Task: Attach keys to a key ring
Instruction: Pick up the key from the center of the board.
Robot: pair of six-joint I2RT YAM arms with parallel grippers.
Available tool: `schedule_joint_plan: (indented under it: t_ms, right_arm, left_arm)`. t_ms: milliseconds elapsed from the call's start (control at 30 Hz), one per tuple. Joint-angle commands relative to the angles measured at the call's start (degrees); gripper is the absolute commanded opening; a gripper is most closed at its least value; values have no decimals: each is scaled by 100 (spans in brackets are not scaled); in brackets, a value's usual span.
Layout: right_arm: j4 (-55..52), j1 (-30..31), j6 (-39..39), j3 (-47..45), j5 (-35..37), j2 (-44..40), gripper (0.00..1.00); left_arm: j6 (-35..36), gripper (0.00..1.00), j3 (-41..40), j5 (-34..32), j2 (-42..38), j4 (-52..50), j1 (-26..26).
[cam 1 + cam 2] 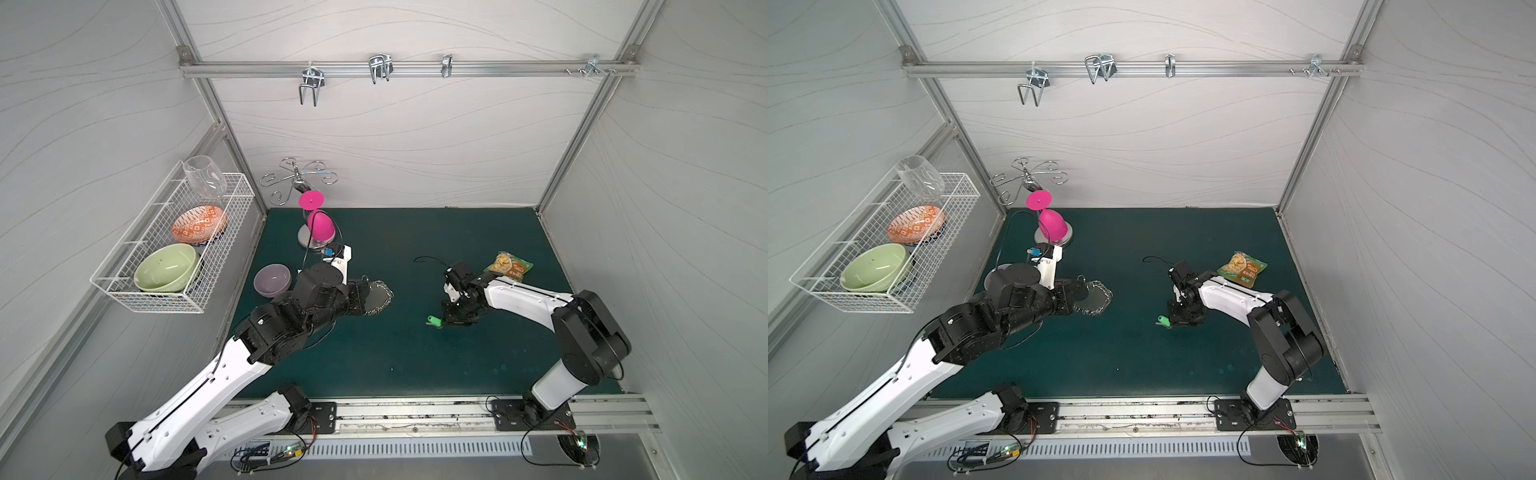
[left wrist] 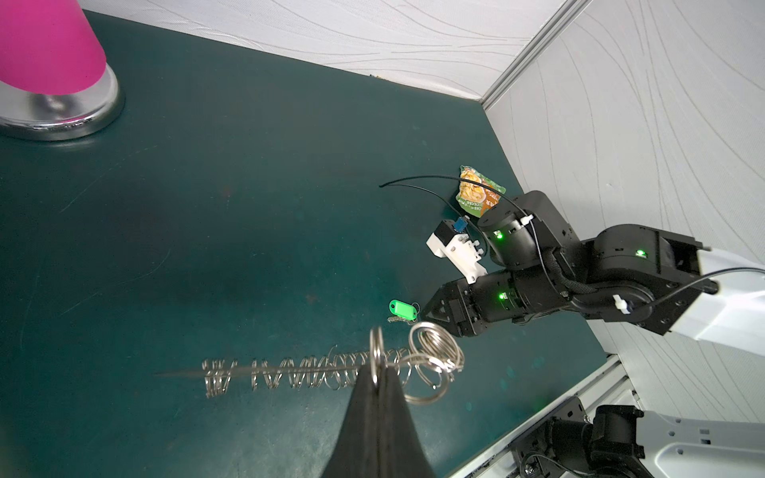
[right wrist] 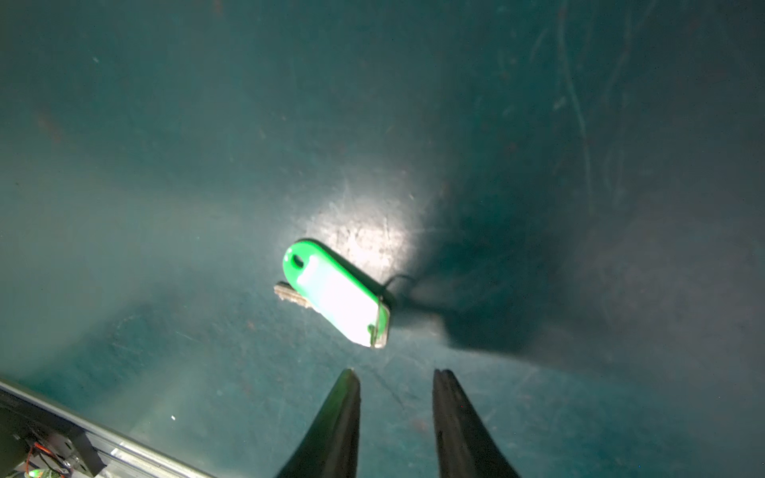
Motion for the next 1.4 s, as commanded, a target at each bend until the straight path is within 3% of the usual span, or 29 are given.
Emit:
schedule_joint_plan:
  t_ms: [0,267,933,1200,1367]
  right_arm:
    - [53,-29,47,163,-76,157,31]
    - [62,-35,21,338,-111,428,22]
    - [158,-39,12,360,-108,632,12]
    - [305,-43,-144,333,-168,609,0]
    - [474,-45,-481,255,-197,237,0]
  left_arm:
    - [72,0,287,-2,-37,392,-18]
    - [98,0,313,22,21,412,-25]
    - [108,0,287,29,-25,344,-18]
    - [117,0,305,14,-46,291,-22]
    - [124,0,331,-3,-38,256,-18]
